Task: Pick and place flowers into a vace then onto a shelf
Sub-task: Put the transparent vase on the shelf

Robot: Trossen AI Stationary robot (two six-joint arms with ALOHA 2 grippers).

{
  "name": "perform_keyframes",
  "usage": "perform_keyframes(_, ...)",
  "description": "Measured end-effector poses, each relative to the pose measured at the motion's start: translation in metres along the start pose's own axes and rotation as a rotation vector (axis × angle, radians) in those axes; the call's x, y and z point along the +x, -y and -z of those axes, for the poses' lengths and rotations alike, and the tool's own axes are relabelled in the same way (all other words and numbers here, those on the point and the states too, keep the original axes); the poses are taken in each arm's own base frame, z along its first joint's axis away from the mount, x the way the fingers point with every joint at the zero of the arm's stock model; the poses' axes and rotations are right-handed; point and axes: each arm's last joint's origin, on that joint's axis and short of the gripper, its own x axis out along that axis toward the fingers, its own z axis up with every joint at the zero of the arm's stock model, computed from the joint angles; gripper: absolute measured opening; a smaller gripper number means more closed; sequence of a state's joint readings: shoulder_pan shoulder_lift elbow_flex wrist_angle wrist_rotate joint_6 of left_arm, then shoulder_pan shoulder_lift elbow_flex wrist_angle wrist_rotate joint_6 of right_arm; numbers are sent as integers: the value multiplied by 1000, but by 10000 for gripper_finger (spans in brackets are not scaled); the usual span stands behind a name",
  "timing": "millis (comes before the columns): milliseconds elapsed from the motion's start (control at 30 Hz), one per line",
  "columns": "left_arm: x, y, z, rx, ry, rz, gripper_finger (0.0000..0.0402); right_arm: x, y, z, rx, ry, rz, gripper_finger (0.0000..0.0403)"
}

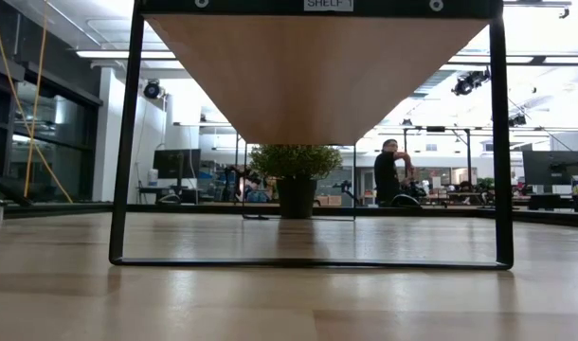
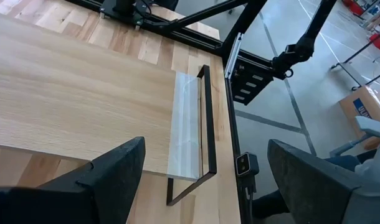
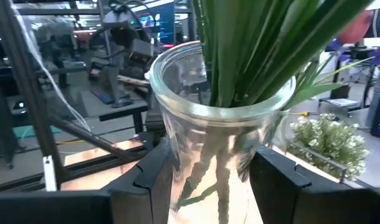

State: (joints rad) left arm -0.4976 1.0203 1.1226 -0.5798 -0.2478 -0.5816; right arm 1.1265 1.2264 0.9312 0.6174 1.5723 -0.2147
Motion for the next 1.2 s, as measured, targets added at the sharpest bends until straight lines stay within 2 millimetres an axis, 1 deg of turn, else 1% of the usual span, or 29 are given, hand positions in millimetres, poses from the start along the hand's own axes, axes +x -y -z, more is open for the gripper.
perform_keyframes(133,0,0,0,0,-1,0,369,9,1,-9,10,4,38,163)
perform_keyframes(233,0,-1,2,-11,-22,-4,369,15,2,-11,14,7,62,163)
perform_keyframes(467,0,-3,7,-61,-78,-17,369,27,4,-12,58,18,95,163)
perform_keyframes(700,-2,-5,9,-59,-99,-32,369,44,4,-11,109,48,61,163)
perform_keyframes(800,-4,-8,12,-64,-133,-57,369,55,4,-7,127,55,15,163)
perform_keyframes(933,-6,-12,17,-93,-180,-98,369,75,7,4,156,22,-46,163)
perform_keyframes(1067,-7,-15,21,-120,-223,-132,369,99,15,15,216,-52,-99,163)
perform_keyframes(1200,-8,-17,24,-119,-268,-143,369,121,25,20,242,-101,-131,163)
